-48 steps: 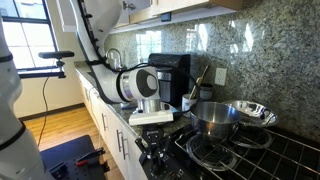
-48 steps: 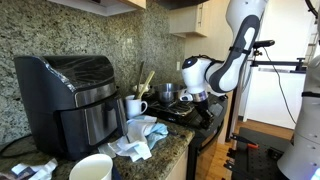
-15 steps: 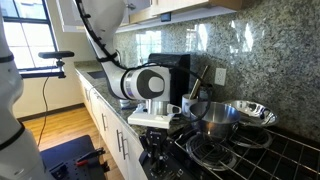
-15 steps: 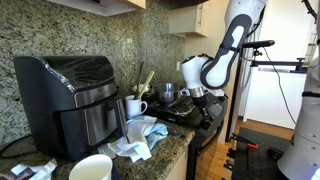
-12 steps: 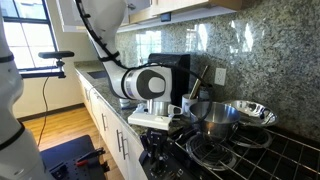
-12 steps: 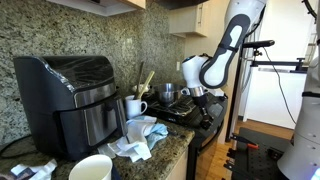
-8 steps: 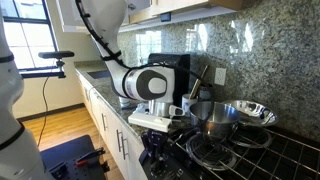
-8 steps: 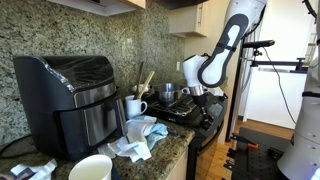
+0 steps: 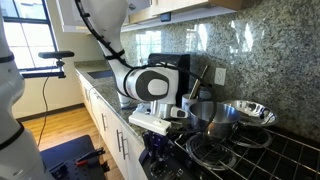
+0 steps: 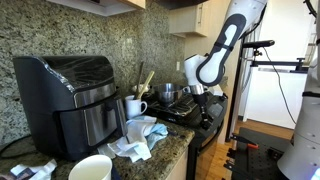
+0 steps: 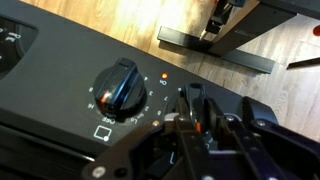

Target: Turn the first knob on the left

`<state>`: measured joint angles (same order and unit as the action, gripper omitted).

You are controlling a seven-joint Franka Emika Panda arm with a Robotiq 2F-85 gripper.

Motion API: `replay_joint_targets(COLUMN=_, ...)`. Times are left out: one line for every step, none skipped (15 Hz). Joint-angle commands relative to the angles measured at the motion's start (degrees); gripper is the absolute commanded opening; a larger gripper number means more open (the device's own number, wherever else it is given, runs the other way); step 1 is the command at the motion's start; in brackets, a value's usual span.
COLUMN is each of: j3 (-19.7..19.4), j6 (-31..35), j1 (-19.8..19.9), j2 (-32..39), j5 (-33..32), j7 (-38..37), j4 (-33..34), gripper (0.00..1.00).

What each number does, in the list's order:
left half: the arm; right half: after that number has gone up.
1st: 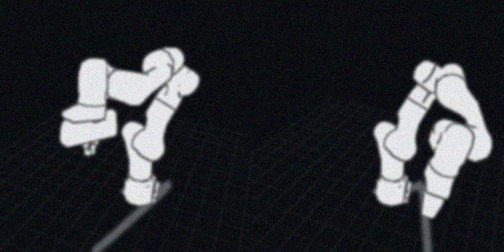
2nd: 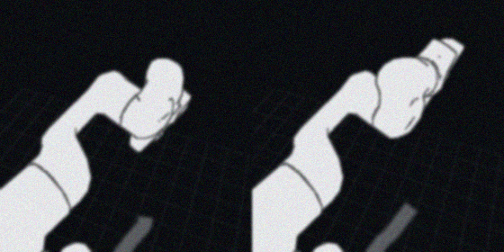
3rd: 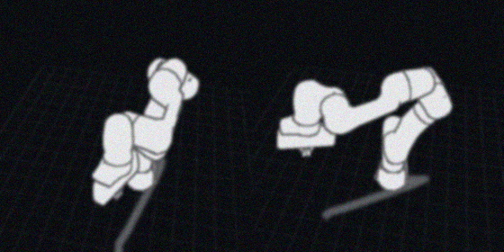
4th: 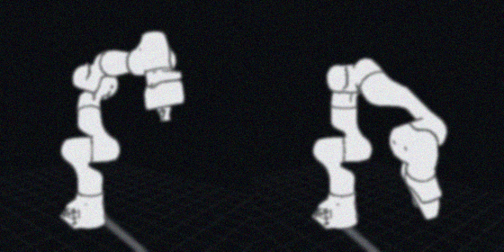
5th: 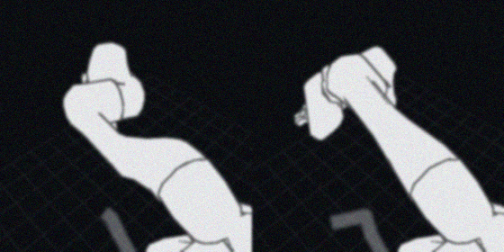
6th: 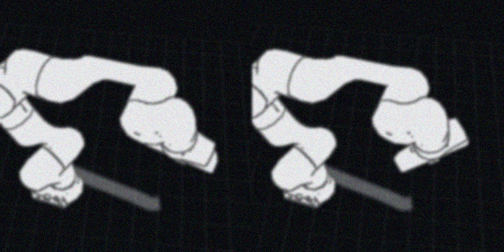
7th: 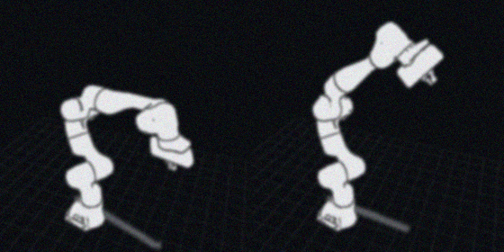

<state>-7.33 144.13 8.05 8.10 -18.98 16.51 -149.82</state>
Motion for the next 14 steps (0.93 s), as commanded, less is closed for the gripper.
replay_joint_targets(j3=0.63, j6=6.49, j1=0.49, j2=6.24, j5=4.08, j7=0.42, j4=0.45, gripper=0.08)
replay_joint_targets(j3=0.67, j6=6.74, j1=0.62, j2=6.19, j5=4.7, j7=0.6, j4=0.35, gripper=0.08)
replay_joint_targets(j3=0.69, j6=6.89, j1=0.77, j2=6.11, j5=5.39, j7=0.74, j4=0.31, gripper=0.08)
replay_joint_targets(j3=0.65, j6=7.1, j1=0.84, j2=6.09, j5=5.79, j7=0.55, j4=0.29, gripper=0.08)
replay_joint_targets(j3=0.68, j6=7.12, j1=0.93, j2=6.1, j5=6.23, j7=0.74, j4=0.29, gripper=0.08)
replay_joint_targets(j3=0.72, j6=7.08, j1=1.0, j2=6.14, j5=6.62, j7=0.93, j4=0.33, gripper=0.08)
replay_joint_targets(j3=0.72, j6=7.17, j1=1.07, j2=6.14, j5=6.99, j7=0.86, j4=0.33, gripper=0.08)
replay_joint_targets(j3=0.71, j6=7.24, j1=1.12, j2=6.14, j5=7.16, j7=0.85, j4=0.32, gripper=0.08)
replay_joint_targets(j3=0.72, j6=7.24, j1=1.14, j2=6.13, j5=7.3, j7=0.94, j4=0.32, gripper=0.08)
replay_joint_targets(j3=0.73, j6=7.14, j1=1.14, j2=6.17, j5=7.36, j7=1.0, j4=0.38, gripper=0.08)
replay_joint_targets(j3=0.76, j6=7.12, j1=1.16, j2=6.18, j5=7.46, j7=1.07, j4=0.39, gripper=0.08)
replay_joint_targets(j3=0.74, j6=7.09, j1=1.15, j2=6.22, j5=7.43, j7=0.98, j4=0.44, gripper=0.08)
replay_joint_targets(j3=0.74, j6=7.11, j1=1.15, j2=6.23, j5=7.4, j7=1.0, j4=0.45, gripper=0.08)
replay_joint_targets(j3=0.73, j6=7.07, j1=1.14, j2=6.24, j5=7.32, j7=1.02, j4=0.47, gripper=0.07)
